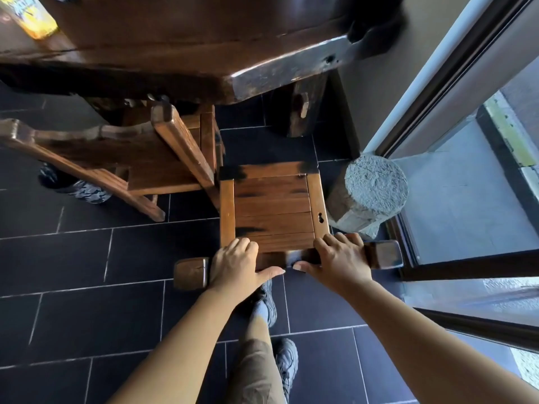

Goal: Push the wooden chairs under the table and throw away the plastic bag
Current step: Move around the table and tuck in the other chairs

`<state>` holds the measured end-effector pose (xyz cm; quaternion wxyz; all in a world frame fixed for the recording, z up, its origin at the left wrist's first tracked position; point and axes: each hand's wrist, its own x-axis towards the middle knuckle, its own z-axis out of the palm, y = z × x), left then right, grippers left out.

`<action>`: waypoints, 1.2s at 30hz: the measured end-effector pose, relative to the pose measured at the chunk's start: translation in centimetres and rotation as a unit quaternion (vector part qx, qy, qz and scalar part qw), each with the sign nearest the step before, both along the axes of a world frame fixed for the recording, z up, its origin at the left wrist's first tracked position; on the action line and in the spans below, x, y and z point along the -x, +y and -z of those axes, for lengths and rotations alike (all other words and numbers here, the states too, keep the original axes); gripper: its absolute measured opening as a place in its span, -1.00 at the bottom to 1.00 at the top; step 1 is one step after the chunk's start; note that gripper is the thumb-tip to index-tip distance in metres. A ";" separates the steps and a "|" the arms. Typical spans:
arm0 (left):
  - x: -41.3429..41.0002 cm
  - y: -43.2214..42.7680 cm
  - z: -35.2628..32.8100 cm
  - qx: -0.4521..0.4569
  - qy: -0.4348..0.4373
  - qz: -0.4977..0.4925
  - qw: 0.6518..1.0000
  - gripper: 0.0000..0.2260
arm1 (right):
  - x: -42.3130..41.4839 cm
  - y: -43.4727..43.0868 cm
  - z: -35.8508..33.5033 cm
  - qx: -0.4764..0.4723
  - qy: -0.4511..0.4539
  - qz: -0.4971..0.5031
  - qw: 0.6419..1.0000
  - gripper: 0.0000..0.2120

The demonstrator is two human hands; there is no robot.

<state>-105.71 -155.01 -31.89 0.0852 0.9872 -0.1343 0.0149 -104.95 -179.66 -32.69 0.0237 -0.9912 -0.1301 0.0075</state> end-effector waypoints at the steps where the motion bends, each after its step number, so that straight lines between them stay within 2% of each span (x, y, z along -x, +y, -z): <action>1: -0.7 0.1 0.0 -0.001 0.000 0.000 1.000 -0.33 | -0.8 0.0 0.0 0.001 -0.003 -0.001 1.000 -0.32; 6: -4.2 0.4 0.5 0.001 -0.024 -0.003 1.000 -0.38 | -4.5 0.4 0.5 -0.006 -0.032 -0.009 0.999 -0.33; 18: -13.9 2.7 0.8 0.000 -0.010 -0.001 1.000 -0.32 | -14.0 2.4 0.6 0.013 -0.023 -0.009 1.000 -0.33; 36: -30.2 4.2 0.8 -0.008 -0.044 0.007 0.999 -0.31 | -30.0 4.0 0.2 0.032 -0.030 -0.024 0.999 -0.21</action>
